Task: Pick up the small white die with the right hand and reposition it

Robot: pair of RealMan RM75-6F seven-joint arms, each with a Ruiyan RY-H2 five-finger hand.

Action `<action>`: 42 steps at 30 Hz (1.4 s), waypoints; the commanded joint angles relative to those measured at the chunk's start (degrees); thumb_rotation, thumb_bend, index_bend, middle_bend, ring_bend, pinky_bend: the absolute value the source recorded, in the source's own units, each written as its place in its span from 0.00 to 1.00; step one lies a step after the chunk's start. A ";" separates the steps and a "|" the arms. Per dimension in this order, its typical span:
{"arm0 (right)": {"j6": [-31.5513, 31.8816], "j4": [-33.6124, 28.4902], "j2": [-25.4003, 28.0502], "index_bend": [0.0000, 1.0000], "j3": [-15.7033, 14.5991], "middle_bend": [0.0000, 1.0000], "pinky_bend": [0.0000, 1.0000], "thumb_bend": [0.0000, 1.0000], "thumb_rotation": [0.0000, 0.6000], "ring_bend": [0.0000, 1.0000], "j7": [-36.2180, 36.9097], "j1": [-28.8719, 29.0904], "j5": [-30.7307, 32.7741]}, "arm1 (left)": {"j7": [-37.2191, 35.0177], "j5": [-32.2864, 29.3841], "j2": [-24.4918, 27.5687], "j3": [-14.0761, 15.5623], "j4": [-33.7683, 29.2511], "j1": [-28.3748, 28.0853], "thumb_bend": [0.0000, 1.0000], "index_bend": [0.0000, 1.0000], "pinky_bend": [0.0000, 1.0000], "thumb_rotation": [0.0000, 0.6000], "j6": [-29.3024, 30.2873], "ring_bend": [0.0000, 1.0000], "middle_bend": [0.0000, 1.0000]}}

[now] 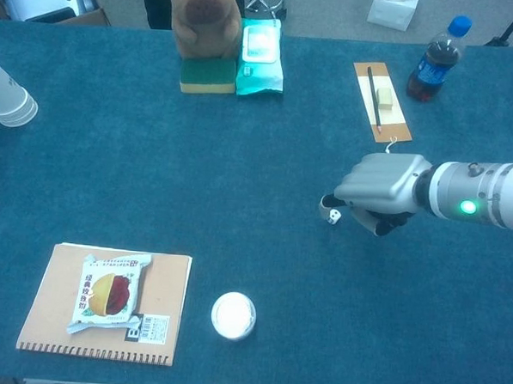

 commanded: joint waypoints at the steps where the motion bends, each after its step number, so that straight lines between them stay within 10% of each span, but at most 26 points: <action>1: -0.08 0.40 -0.36 0.24 -0.19 1.00 1.00 1.00 1.00 1.00 0.62 0.29 -0.34 | -0.17 0.02 0.05 0.04 0.00 0.05 0.04 0.00 0.20 1.00 0.02 0.00 0.00; 42: 1.05 3.29 -3.34 0.27 -4.35 1.00 1.00 1.00 1.00 1.00 3.46 3.92 1.72 | -2.10 -0.51 -0.93 0.08 1.61 0.31 0.04 0.00 0.20 1.00 -0.37 0.00 0.00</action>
